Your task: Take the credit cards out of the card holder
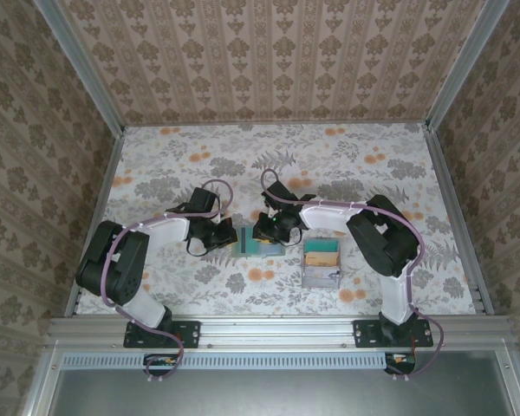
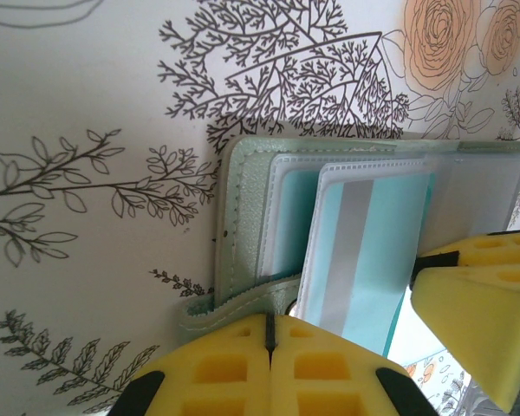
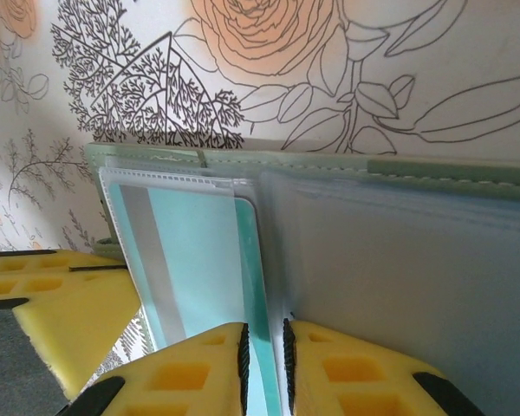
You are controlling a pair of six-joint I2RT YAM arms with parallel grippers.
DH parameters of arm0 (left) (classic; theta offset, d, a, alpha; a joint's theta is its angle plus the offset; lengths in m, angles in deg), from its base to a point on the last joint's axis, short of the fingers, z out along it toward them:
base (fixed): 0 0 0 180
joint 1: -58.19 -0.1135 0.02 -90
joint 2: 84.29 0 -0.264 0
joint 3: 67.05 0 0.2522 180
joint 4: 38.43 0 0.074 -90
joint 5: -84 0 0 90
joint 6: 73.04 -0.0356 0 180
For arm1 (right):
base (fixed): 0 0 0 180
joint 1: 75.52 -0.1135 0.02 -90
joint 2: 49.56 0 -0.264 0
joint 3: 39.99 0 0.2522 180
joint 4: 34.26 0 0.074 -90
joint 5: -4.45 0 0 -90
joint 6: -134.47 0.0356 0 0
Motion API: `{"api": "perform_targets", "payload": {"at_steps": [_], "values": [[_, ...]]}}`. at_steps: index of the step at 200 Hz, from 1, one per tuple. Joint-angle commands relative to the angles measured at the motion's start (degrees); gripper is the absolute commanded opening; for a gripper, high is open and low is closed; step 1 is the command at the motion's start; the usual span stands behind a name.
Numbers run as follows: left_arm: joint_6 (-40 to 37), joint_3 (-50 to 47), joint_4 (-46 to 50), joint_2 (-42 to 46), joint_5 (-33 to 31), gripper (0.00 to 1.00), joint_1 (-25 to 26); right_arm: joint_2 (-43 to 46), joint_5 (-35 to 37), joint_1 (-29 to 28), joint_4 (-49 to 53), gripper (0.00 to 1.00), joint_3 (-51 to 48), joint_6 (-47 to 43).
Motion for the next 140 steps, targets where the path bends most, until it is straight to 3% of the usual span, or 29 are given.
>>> {"api": "perform_targets", "payload": {"at_steps": [1, 104, 132, 140], "values": [[-1.3, -0.9, 3.1, -0.6, -2.4, 0.00, -0.5, -1.7, -1.6, -0.4, -0.3, 0.22, 1.3, -0.6], [-1.1, -0.8, 2.8, -1.1, -2.0, 0.00, -0.2, -2.1, -4.5, -0.6, -4.3, 0.16, -0.3, 0.0], [-1.1, -0.7, 2.7, -1.2, -1.9, 0.00, -0.1, -1.9, -5.5, -0.6, -5.5, 0.00, -0.4, 0.0], [-1.0, -0.7, 2.8, -1.2, -1.9, 0.00, -0.2, -1.7, -5.0, -0.5, -5.0, 0.00, -0.4, -0.1]]}}
